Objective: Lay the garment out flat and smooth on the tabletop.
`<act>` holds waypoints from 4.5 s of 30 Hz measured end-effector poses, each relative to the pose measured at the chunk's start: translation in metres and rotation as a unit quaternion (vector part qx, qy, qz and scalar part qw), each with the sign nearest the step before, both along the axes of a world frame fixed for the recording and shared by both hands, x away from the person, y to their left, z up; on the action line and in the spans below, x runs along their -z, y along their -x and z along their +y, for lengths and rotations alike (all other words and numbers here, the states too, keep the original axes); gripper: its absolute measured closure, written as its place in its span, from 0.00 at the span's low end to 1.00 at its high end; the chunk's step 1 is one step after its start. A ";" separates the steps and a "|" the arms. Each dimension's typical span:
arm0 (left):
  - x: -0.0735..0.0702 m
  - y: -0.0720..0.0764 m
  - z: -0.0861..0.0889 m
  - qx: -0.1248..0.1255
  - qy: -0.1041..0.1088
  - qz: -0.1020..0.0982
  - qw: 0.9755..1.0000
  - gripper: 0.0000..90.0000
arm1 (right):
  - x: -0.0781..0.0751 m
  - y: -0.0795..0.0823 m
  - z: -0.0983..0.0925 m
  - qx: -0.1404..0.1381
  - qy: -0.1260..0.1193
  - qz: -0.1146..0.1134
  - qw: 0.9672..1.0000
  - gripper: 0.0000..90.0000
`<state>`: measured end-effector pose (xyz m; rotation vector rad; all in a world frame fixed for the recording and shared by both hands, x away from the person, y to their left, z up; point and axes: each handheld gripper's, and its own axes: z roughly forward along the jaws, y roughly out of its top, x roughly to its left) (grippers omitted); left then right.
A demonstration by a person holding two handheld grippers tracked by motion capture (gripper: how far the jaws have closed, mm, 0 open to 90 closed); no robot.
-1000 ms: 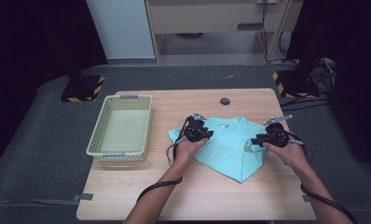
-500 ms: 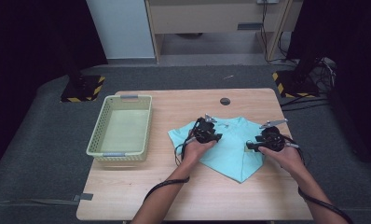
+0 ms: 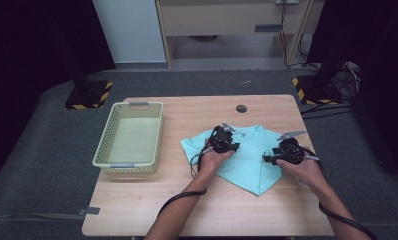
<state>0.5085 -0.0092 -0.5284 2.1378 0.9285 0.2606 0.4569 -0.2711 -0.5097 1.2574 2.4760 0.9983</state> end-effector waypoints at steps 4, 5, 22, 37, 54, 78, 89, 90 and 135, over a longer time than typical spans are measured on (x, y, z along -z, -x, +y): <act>0.000 0.003 -0.002 0.011 -0.003 0.000 1.000 0.76 | 0.001 0.000 0.002 -0.003 0.001 0.001 1.000 0.43; 0.000 0.003 -0.002 0.012 -0.005 -0.002 1.000 0.79 | 0.001 0.000 0.002 -0.003 0.001 0.001 1.000 0.43; -0.013 0.017 0.004 0.030 0.008 -0.012 0.999 0.98 | -0.001 -0.001 0.003 -0.002 0.001 -0.001 1.000 0.44; -0.034 0.077 0.041 0.073 0.016 -0.029 0.997 0.98 | -0.014 0.004 0.006 -0.009 0.011 -0.016 1.000 0.45; -0.019 0.129 0.079 0.101 -0.032 -0.011 0.994 0.98 | -0.004 0.027 0.023 -0.044 0.051 -0.020 0.998 0.44; -0.011 0.113 0.097 0.070 -0.069 -0.044 0.994 0.98 | 0.011 0.011 0.038 -0.015 0.055 -0.033 0.998 0.38; -0.014 0.145 0.121 0.106 -0.085 -0.040 0.990 0.98 | 0.010 0.010 0.040 -0.012 0.062 -0.029 0.998 0.38; -0.013 0.147 0.122 0.109 -0.088 -0.040 0.989 0.98 | 0.009 0.009 0.041 -0.014 0.065 -0.028 0.997 0.38; -0.012 0.125 0.125 0.018 -0.035 -0.004 0.999 0.58 | -0.007 -0.028 0.138 -0.099 0.034 -0.031 0.994 0.60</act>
